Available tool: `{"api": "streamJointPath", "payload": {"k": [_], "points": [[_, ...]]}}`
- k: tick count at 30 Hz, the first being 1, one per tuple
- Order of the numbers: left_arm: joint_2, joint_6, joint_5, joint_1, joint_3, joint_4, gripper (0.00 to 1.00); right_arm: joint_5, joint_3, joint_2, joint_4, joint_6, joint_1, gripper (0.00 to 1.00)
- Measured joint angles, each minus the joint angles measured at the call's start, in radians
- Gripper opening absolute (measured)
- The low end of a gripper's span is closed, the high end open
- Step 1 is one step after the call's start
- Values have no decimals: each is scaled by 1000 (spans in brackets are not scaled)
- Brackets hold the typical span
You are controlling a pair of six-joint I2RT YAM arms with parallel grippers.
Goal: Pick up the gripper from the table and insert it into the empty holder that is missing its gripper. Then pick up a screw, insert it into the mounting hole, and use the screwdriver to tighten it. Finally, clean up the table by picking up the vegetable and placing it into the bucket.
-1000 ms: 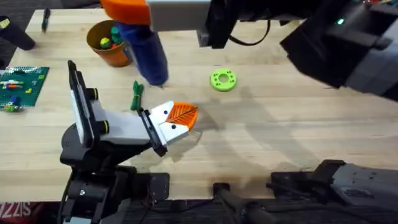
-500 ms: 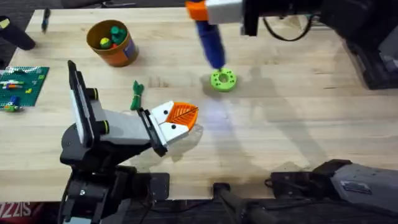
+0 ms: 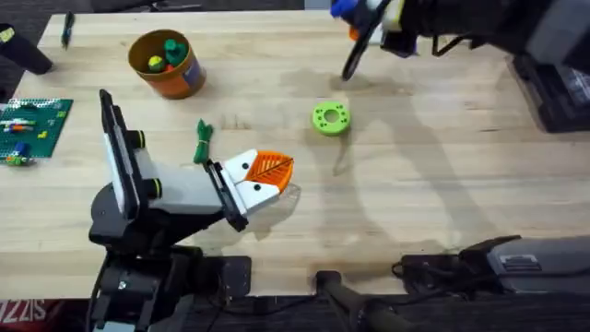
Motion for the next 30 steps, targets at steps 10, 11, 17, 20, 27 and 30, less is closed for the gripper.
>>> {"api": "streamJointPath", "payload": {"k": [10,11,17,20,27,30], "points": [[0,0,-10,0,0,1,1,276,1,313,56,-254,-8,31],[0,0,-10,0,0,2,1,284,1,330,56,-261,-8,31],[0,0,-10,0,0,2,1,306,1,386,59,-283,-9,31],[0,0,-10,0,0,2,1,310,9,389,53,-288,-11,110],[0,0,-10,0,0,2,1,322,42,386,8,-289,-12,784],[0,0,-10,0,0,2,1,328,55,375,-12,-240,-10,988]]}}
